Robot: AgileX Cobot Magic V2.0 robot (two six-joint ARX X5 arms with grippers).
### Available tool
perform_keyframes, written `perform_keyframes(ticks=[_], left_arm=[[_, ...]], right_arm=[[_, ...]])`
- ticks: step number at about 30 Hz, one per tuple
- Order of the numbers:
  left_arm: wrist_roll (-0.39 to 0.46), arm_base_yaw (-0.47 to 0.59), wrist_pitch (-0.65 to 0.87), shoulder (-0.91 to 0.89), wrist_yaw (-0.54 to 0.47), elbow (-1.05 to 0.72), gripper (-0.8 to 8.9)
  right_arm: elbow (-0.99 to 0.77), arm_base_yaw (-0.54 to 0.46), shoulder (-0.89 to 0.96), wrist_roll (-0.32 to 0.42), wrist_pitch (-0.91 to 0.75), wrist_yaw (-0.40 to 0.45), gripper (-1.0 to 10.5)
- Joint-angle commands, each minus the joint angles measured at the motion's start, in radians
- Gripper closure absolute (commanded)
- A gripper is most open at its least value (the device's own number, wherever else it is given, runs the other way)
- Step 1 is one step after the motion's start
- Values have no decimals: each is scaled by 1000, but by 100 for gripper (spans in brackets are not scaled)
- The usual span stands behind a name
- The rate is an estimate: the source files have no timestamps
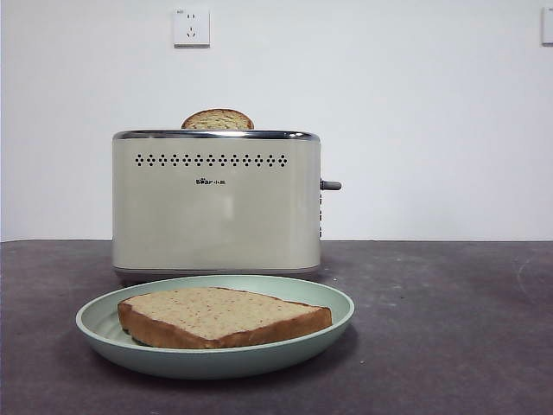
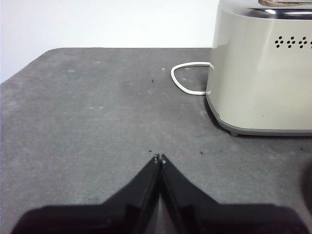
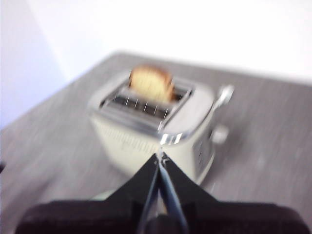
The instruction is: Take the bread from the toaster,put the bread on the plate,put the plate on the table
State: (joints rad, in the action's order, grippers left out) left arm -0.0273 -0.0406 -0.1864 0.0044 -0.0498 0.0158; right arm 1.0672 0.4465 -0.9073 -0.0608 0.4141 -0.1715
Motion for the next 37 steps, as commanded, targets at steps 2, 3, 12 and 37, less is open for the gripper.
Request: perform_keyframes(ticks=[2,3,12,37], left_arm=[[-6,2,6,-2,2,-13,817],[-6,2,6,-2,2,-13,817],[-6,2,6,-2,2,-13,817],[-6,2,6,-2,2,-13,817]], right_arm=[[-136,-85,55,29,-171,6,946],[-183,-114,81,29,-204,6,946],[-675,-293,344,29,-572,26,946],[-1062,-328,864,-34,-229,122,946]])
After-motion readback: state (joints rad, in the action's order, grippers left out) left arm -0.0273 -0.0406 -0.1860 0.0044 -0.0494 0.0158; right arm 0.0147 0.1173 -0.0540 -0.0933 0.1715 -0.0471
